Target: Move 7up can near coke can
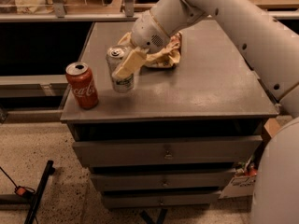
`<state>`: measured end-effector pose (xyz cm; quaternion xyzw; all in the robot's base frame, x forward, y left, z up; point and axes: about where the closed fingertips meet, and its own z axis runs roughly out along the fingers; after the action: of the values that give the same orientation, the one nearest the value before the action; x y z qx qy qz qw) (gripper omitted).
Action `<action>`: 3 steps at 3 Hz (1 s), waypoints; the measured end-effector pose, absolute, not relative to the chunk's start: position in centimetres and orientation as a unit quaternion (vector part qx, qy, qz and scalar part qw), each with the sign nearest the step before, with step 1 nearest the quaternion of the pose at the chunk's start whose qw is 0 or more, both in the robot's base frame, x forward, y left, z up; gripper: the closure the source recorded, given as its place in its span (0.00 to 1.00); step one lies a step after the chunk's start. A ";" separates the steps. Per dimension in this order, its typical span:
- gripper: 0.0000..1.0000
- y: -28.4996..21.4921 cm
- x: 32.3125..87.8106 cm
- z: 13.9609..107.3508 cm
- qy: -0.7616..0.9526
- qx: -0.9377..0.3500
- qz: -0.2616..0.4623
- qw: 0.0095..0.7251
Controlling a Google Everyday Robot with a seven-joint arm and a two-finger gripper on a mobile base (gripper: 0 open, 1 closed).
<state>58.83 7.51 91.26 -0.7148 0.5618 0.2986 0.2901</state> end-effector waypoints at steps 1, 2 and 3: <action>0.39 8.3 58.1 90.4 0.549 -0.723 0.304 0.290; 0.17 8.5 57.6 89.7 0.543 -0.726 0.306 0.289; 0.00 8.8 57.6 89.6 0.542 -0.727 0.308 0.288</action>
Offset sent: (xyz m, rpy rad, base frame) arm -0.0178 0.0076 -0.0206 0.0167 -0.0104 0.0520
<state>57.57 8.77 89.62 -0.7266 0.5424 0.3077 0.2883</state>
